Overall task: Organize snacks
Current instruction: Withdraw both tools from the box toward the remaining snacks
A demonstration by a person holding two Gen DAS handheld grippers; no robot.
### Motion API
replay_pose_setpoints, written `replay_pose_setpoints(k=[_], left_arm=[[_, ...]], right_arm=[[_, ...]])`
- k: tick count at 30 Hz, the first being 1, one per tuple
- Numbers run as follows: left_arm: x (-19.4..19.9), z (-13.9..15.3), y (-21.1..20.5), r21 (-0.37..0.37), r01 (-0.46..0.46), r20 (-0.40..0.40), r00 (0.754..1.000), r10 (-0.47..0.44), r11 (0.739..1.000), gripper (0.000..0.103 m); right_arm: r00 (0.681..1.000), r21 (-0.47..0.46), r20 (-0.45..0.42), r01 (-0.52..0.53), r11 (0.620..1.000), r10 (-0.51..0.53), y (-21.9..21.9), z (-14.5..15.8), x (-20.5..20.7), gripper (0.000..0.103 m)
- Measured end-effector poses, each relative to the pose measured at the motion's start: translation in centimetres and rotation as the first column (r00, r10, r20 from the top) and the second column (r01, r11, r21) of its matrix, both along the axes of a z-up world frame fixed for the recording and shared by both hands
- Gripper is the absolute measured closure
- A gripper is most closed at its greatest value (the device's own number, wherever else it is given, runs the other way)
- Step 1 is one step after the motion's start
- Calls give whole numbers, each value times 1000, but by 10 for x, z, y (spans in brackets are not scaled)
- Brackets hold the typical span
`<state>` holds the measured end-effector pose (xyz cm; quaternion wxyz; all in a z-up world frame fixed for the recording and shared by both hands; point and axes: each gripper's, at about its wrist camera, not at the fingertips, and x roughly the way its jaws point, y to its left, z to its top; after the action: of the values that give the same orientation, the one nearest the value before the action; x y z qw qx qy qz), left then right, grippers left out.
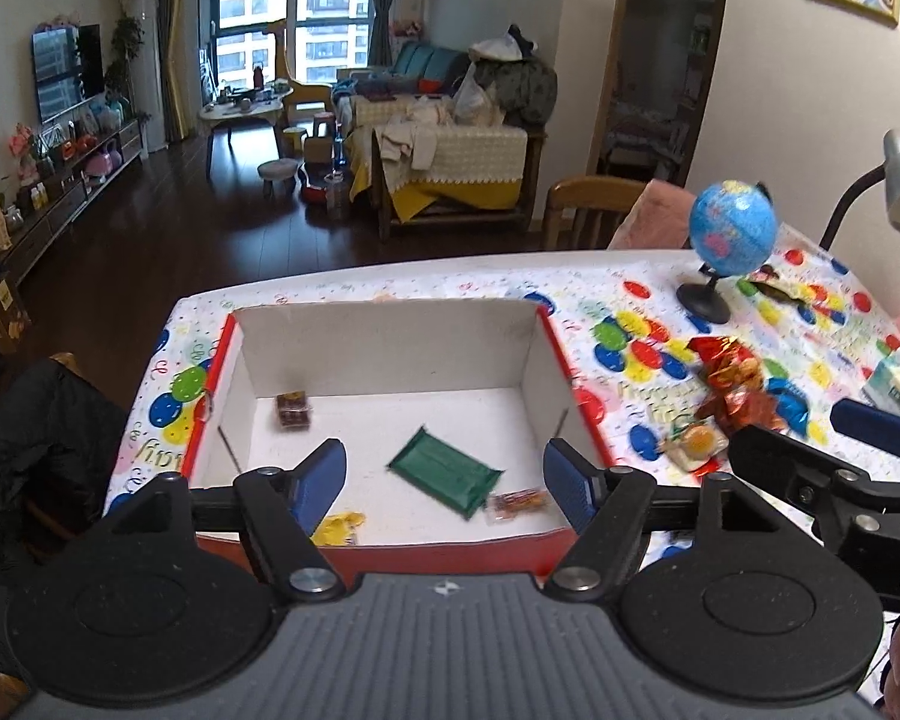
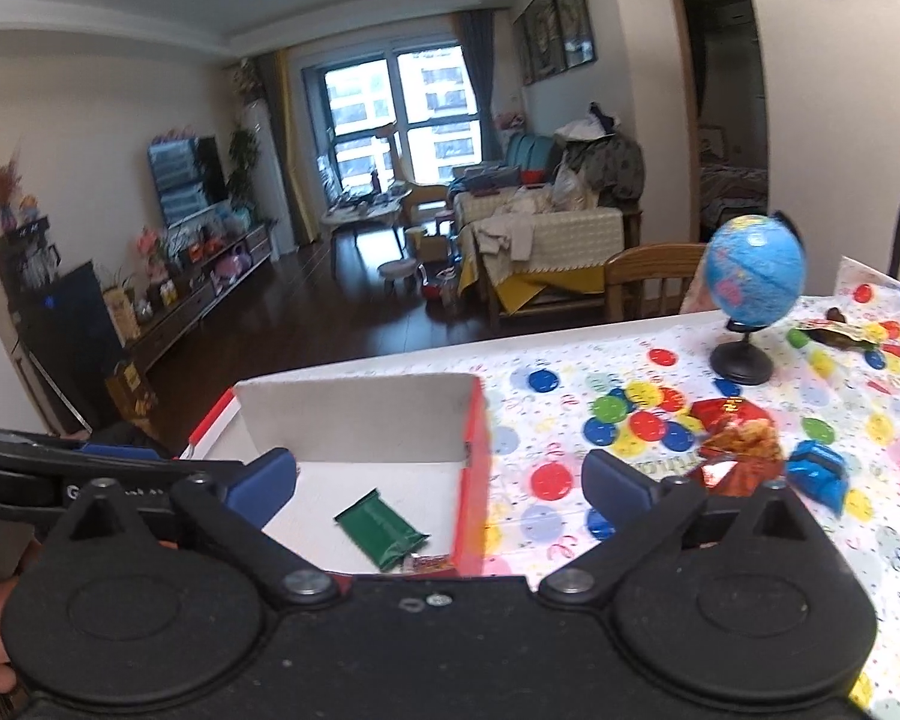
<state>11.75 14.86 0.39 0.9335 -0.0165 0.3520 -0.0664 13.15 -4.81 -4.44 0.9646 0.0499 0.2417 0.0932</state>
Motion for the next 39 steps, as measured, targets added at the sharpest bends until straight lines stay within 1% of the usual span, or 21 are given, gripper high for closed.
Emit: replay_pose_setpoints(k=[2, 7, 13, 19, 24, 30, 32, 35, 39], left_arm=[[-5, 1, -8, -10, -5, 7, 1000, 6, 1000, 26], [-13, -3, -37, -32, -15, -14, 1000, 14, 999, 25], [-16, -18, -75, -40, -43, -55, 998, 41, 998, 25], [-17, -39, -114, -24, -59, -109, 992, 56, 998, 25], [-13, -54, -145, 2, -65, -125, 990, 64, 998, 25], [-4, -73, -179, 25, -45, -154, 987, 48, 999, 25], [0, -80, -190, 25, -19, -170, 985, 23, 999, 25], [4, -89, -207, 42, 11, -171, 985, -4, 999, 25], [12, -102, -226, 53, 42, -191, 981, -31, 998, 25]], right_arm=[[1000, 9, 1, 15, 1000, -15, -13, -1, -5, 0], [999, 40, -12, 38, 998, -38, -49, -7, -14, 0], [997, 70, -45, 68, 995, -65, -91, -18, -16, 0], [995, 23, -57, 79, 997, -78, -126, -32, -18, 0], [991, 3, -84, 100, 995, -99, -155, -42, -10, 0], [987, -5, -128, 100, 995, -100, -182, -55, 3, 1], [985, -9, -140, 97, 995, -97, -188, -59, 8, 1], [983, -25, -160, 87, 996, -90, -195, -66, 16, 2], [978, -14, -194, 77, 997, -78, -204, -77, 30, 4]])
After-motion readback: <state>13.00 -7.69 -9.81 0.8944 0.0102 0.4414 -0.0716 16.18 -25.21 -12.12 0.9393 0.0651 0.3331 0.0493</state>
